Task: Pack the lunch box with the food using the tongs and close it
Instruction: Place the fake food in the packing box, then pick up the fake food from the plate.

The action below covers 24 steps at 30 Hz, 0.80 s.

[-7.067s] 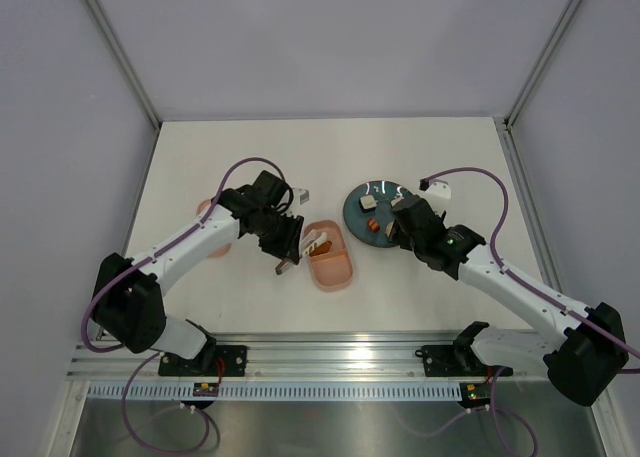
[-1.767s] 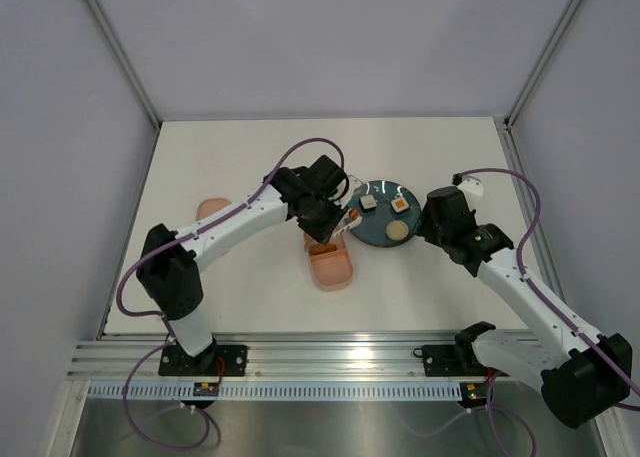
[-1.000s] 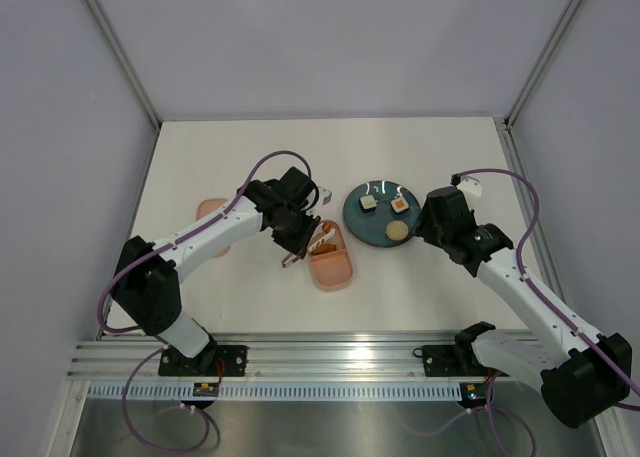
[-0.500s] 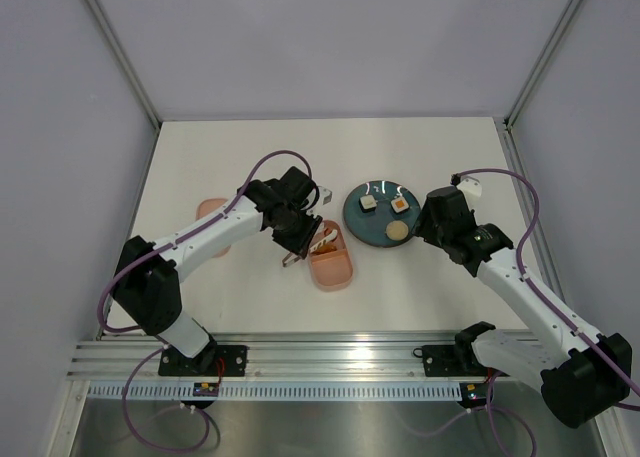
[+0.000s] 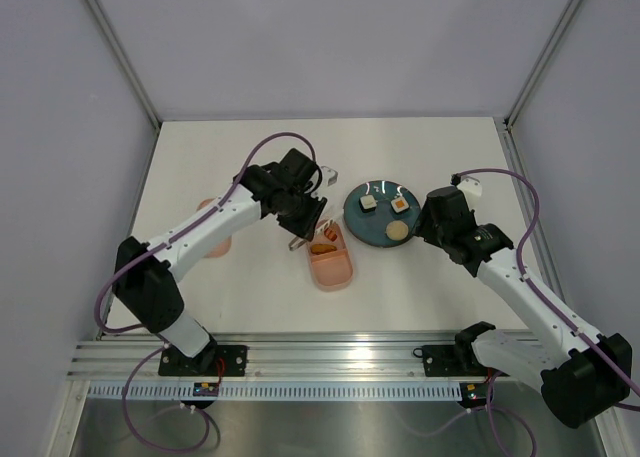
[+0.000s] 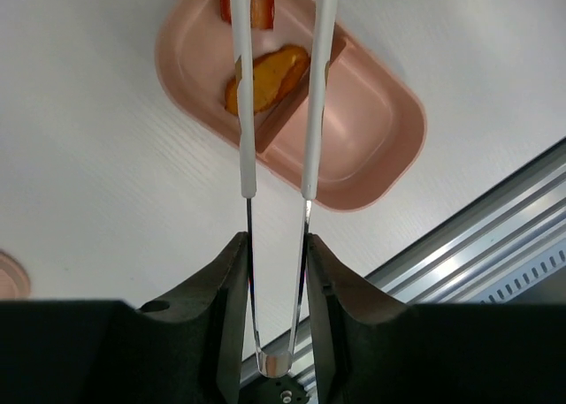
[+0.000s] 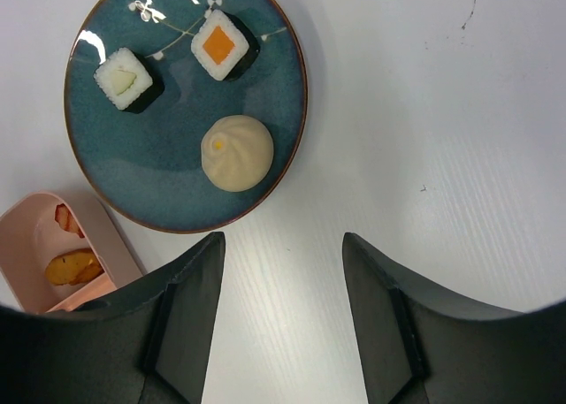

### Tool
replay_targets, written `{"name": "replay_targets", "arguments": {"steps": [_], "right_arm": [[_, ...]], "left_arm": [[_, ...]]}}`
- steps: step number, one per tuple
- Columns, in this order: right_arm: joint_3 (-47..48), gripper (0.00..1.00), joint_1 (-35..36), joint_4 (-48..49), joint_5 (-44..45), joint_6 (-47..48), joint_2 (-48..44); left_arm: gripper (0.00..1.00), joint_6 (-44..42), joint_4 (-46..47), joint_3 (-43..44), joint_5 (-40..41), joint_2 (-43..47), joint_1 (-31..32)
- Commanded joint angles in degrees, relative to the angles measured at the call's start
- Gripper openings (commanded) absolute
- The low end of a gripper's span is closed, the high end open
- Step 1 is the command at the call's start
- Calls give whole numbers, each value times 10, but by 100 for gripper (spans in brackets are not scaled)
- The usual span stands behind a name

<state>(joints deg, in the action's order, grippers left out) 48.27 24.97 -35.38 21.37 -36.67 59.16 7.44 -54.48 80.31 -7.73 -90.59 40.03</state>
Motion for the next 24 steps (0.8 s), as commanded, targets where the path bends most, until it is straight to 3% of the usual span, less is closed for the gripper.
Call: {"name": "replay_targets", "arguments": {"steps": [1, 11, 15, 24], "right_arm": [[13, 64, -5, 5, 1, 1, -10], [19, 64, -5, -7, 7, -2, -14], [18, 64, -5, -7, 7, -2, -12], [19, 64, -5, -1, 1, -2, -4]], "left_arm": [[31, -14, 7, 78, -7, -29, -1], [33, -27, 15, 201, 3, -158, 22], [34, -36, 3, 243, 53, -209, 34], [37, -42, -2, 248, 75, -252, 42]]}}
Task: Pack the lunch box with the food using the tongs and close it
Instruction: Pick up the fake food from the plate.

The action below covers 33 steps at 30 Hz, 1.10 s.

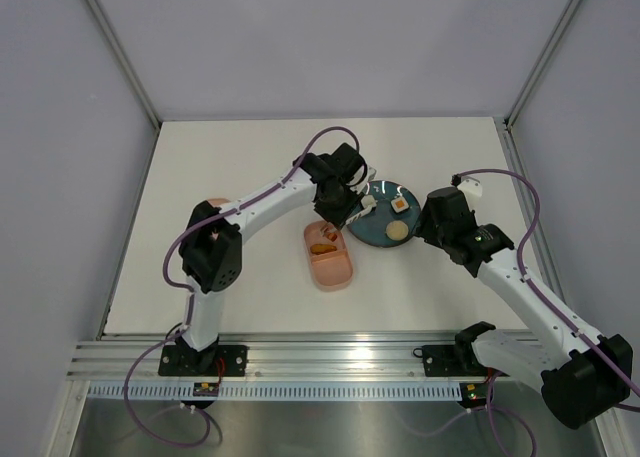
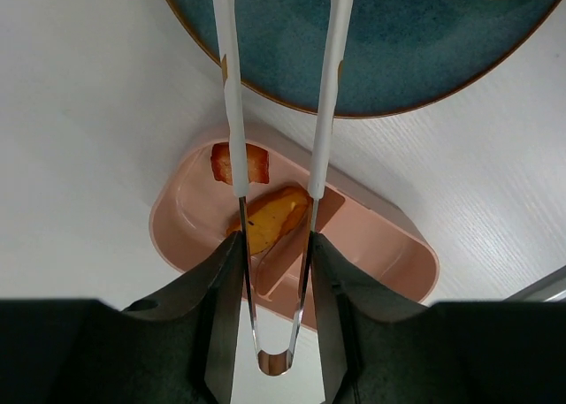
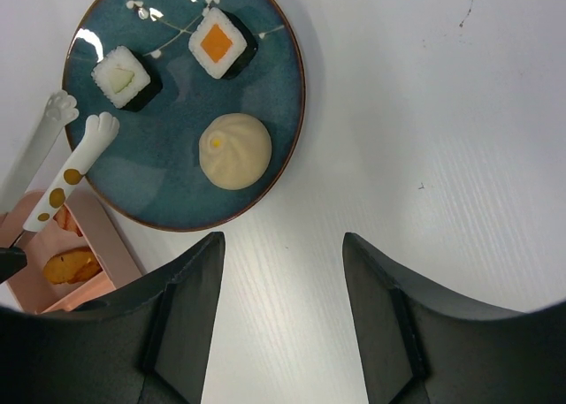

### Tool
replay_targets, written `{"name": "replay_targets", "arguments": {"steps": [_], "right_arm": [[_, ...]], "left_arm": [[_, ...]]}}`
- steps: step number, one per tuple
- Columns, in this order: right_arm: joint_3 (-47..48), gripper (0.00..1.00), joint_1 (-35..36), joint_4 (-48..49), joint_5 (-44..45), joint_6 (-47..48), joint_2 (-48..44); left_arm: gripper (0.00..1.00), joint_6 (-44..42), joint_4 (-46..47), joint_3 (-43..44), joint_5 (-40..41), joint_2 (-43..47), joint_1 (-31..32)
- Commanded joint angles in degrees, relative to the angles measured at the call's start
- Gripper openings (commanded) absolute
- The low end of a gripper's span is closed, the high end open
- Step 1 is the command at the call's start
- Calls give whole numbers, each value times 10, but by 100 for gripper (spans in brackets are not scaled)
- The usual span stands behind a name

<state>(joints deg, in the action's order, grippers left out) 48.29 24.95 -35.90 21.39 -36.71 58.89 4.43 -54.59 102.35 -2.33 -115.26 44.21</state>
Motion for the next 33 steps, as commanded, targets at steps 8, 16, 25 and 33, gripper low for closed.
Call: {"name": "replay_targets", "arguments": {"steps": [8, 16, 25, 33], "right_arm": [[20, 64, -5, 9, -3, -1, 4], [22, 64, -5, 10, -4, 1, 5], [24, 64, -4, 9, -4, 4, 5], [23, 64, -5, 11, -6, 2, 6]], "left_arm": [[39, -11, 4, 26, 36, -24, 0], [40, -10, 8, 43, 30, -51, 0], [41, -11, 2, 73, 30, -80, 0], [43, -14, -6, 102, 31, -99, 1]]}}
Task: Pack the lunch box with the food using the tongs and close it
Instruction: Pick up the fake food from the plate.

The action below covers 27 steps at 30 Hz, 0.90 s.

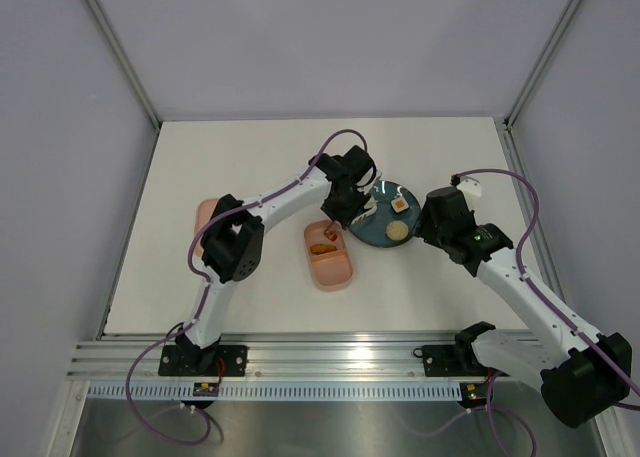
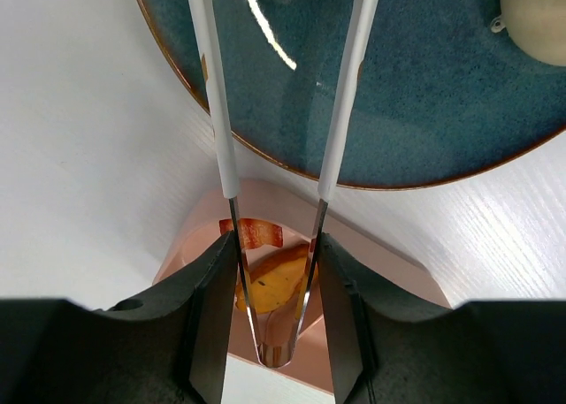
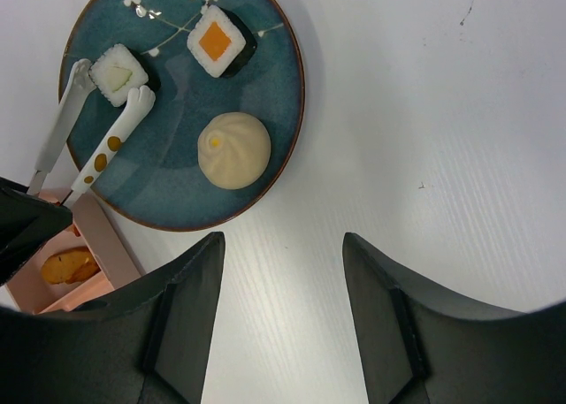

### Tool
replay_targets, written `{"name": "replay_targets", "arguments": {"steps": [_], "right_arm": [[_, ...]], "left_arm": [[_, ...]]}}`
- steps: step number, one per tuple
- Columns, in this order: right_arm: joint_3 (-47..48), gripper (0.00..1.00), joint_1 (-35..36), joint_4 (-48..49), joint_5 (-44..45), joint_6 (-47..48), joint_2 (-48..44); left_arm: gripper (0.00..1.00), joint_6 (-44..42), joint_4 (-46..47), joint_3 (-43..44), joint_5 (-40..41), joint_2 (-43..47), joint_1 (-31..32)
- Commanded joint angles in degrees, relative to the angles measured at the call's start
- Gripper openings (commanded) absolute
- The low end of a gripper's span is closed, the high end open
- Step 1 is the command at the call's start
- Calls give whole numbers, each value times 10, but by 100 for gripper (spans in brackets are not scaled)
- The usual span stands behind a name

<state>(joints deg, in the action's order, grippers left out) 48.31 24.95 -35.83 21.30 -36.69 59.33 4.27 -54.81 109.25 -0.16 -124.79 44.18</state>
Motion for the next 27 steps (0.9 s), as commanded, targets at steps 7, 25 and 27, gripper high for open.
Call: {"name": "replay_targets", "arguments": {"steps": [7, 25, 27], "right_arm": [[20, 64, -4, 8, -3, 1, -2], [19, 64, -4, 7, -6, -4, -4], [19, 64, -5, 6, -6, -4, -5]], "left_arm": [[43, -14, 0, 37, 10, -11, 0], [5, -18, 1, 40, 8, 10, 0], [0, -17, 1, 38, 7, 20, 0]]}}
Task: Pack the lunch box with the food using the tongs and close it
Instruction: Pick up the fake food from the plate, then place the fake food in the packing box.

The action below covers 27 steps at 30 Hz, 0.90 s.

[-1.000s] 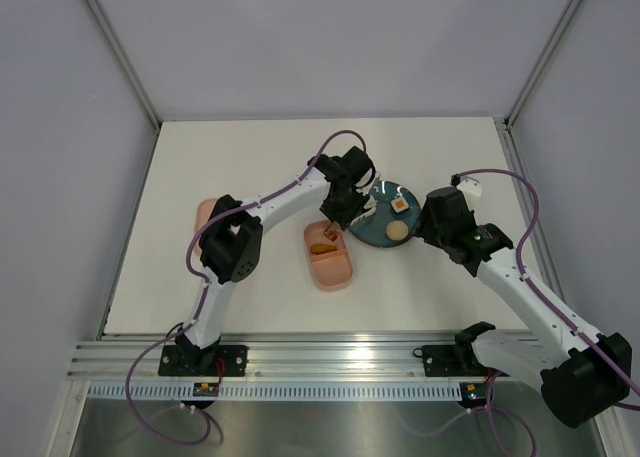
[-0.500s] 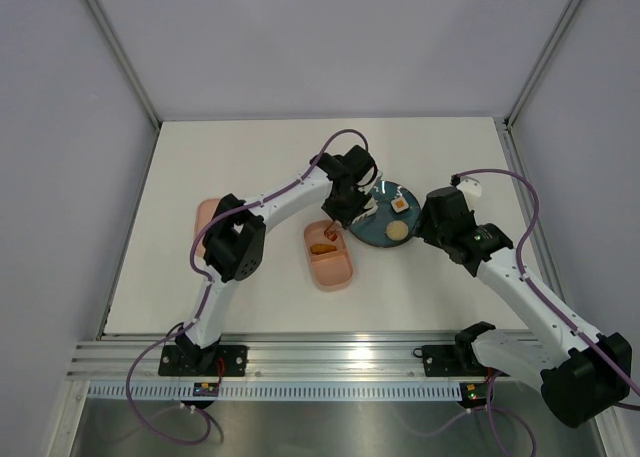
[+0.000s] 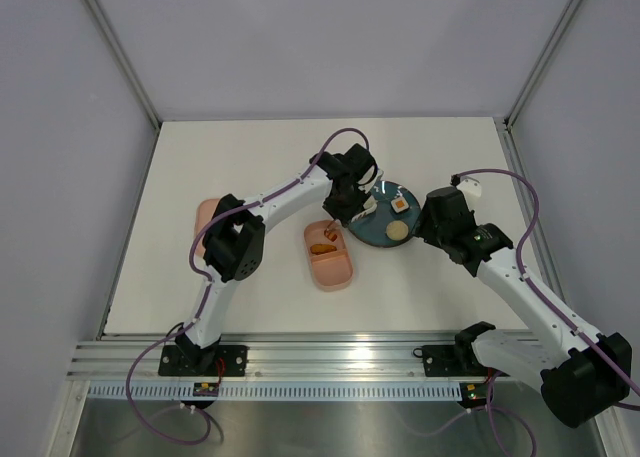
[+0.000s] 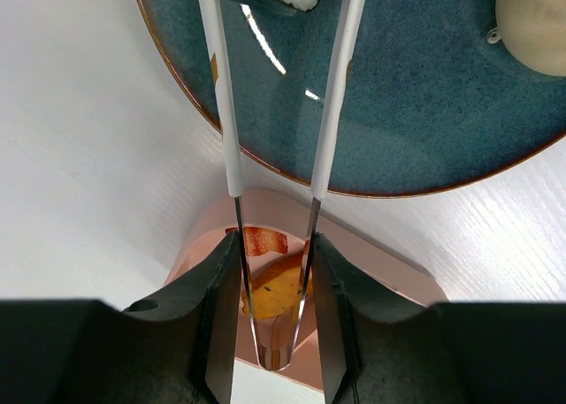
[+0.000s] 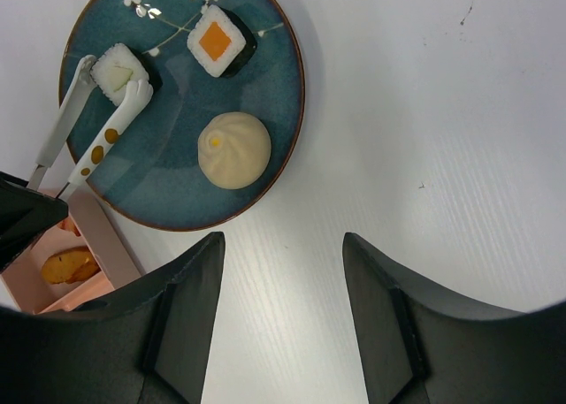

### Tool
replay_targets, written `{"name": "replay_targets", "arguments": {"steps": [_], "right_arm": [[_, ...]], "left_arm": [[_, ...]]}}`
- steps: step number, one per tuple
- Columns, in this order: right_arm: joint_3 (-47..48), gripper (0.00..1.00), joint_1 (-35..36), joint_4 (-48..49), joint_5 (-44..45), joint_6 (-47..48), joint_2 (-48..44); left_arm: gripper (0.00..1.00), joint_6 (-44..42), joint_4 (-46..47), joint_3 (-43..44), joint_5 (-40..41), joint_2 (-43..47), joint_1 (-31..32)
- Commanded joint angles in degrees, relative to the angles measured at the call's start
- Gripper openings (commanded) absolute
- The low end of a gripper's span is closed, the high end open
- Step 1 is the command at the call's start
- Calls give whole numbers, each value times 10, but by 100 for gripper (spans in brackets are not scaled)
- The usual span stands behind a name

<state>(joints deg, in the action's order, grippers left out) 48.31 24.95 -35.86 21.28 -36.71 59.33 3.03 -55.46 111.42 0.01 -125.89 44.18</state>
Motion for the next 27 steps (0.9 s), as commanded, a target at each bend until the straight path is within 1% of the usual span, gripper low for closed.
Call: {"name": "replay_targets", "arguments": {"steps": [1, 5, 7, 19, 22, 24, 26, 27], "right_arm": [[19, 64, -4, 7, -6, -4, -5], [19, 64, -4, 7, -9, -4, -7], [18, 64, -4, 8, -10, -5, -7], [18, 64, -5, 10, -14, -7, -9], [18, 64, -5, 8, -14, -7, -11], [19, 64, -4, 8, -12, -7, -13], [19, 64, -4, 8, -12, -7, -15], [19, 64, -4, 8, -11, -6, -15]], "left_arm": [[0, -4, 8, 14, 3, 44, 1], [0, -3, 11, -1, 3, 76, 1], [0, -2, 10, -6, -16, 85, 0], [0, 3, 11, -54, -30, 158, 0], [0, 5, 11, -77, -37, 190, 1], [0, 5, 11, -109, -40, 211, 0], [0, 10, 15, -134, -41, 251, 0], [0, 14, 20, -165, -45, 264, 1]]}}
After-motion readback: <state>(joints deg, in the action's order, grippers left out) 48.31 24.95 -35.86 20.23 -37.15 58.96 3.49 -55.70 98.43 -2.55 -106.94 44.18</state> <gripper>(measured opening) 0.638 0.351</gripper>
